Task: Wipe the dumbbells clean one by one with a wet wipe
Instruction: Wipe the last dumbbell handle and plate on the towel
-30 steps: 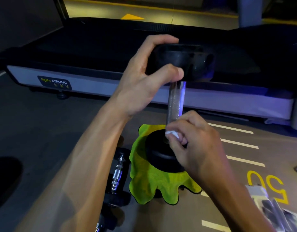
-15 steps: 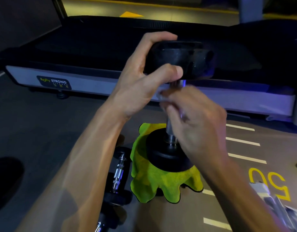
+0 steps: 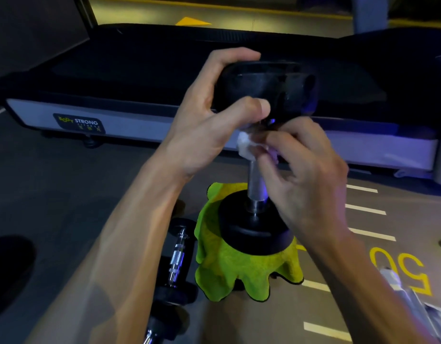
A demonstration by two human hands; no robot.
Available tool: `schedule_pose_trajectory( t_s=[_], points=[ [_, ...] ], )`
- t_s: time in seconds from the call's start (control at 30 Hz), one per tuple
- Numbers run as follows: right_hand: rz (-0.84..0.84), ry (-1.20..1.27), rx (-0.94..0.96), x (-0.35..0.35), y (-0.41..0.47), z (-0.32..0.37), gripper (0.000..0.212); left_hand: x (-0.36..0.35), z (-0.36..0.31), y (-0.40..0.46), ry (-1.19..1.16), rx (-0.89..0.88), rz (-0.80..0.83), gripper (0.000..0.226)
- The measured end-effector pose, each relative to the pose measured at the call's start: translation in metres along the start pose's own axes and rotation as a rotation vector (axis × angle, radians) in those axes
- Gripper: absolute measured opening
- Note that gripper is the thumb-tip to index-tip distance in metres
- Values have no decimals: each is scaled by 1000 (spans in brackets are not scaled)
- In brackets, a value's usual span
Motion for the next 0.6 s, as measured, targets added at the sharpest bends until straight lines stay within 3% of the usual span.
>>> schedule_pose_trajectory(
  t_s=[0.23,0.33,0.47,0.6],
  points=[
    [422,376,-434,0,-32,-30,17,3,3,2,4,2,-31,47],
    [363,449,-596,8,-33,-51,17,2,1,1,8,-8,-14,51],
    [345,296,-562,-5,-27,-69,24,-2,1,0,1,-23,-4,53],
    [440,279,-523,-26,-27,-65,20,-1,2,-1,3,-27,-9,53]
  ],
)
Point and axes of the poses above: each hand's wrist, its own y-axis towards the middle knuckle, its own x-axis out of the back of the hand, z = x × y, the point moved 4 cm from there along y, towards the middle knuckle, and after that the axes turned 11 degrees about -y, right-handed, at the moved point
